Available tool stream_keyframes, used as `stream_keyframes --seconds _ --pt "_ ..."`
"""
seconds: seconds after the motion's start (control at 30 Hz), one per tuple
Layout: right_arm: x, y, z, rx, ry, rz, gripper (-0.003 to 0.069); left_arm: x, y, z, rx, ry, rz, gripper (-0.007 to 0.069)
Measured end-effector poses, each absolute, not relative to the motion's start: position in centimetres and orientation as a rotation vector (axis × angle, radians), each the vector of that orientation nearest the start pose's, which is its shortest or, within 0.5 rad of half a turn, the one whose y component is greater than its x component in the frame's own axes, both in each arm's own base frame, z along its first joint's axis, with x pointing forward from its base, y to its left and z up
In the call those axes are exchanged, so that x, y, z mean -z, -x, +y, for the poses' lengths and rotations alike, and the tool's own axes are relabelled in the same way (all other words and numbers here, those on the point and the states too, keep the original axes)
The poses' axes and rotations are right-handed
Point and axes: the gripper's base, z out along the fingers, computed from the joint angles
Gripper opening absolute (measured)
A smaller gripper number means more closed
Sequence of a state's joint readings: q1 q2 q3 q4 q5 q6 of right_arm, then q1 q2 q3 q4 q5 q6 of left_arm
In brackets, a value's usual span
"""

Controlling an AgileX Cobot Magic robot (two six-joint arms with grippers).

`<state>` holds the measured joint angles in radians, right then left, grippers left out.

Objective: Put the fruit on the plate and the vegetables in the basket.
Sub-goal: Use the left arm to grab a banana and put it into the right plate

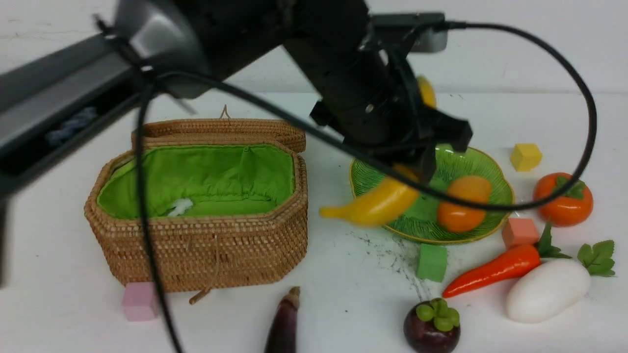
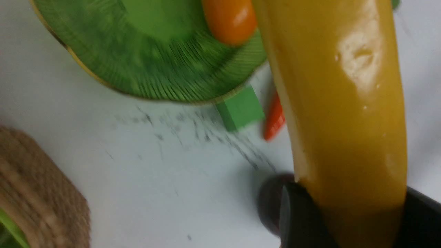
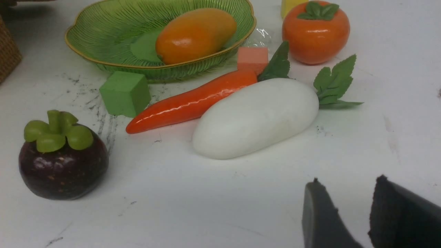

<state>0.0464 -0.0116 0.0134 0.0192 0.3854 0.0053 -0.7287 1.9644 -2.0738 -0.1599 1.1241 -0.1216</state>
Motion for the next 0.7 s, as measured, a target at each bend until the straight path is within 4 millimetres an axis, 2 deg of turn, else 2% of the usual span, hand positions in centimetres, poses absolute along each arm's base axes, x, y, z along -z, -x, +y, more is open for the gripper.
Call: stream_keyframes --seconds 0.03,0.1,0.17,0.3,0.33,0.37,0.53,0.6,0.7 --pt "-17.5 -5.2 0.3 -0.055 0.027 1.871 0.0243 -36.7 -33.2 -31.1 0.524 -0.728 2.428 0.0295" --pt "-17.5 -5.2 0.3 -0.055 0.027 1.871 0.0243 -36.3 -34.4 -31.7 0.496 -0.722 2.396 0.0295" --pt "-17.5 -5.2 0.3 -0.055 0.027 1.871 0.0243 -35.1 -36.5 -33.2 0.482 -0.700 2.332 0.0295" --pt "-17.5 -5.2 0.3 -0.055 0.027 1.871 0.0243 -30.7 -39.9 -35.7 0.481 -0.642 2.219 0.0295" --pt "-17.5 -5.2 0.3 -0.055 0.027 1.871 0.0243 -30.2 -40.1 -35.9 0.481 -0.635 2.224 0.0295" --pt "-17.5 -5.2 0.3 -0.055 0.027 1.871 0.0243 -28.7 -40.8 -36.4 0.482 -0.600 2.219 0.0295" --pt "-17.5 -5.2 0.3 -0.055 0.027 1.871 0.0243 -23.9 -42.7 -37.1 0.457 -0.443 2.255 0.0295" --pt "-17.5 -5.2 0.3 -0.055 0.027 1.871 0.0243 -22.8 -43.0 -37.2 0.452 -0.392 2.269 0.0301" --pt "-17.5 -5.2 0.3 -0.055 0.027 1.871 0.0243 -21.7 -43.3 -37.2 0.441 -0.333 2.291 0.0379"
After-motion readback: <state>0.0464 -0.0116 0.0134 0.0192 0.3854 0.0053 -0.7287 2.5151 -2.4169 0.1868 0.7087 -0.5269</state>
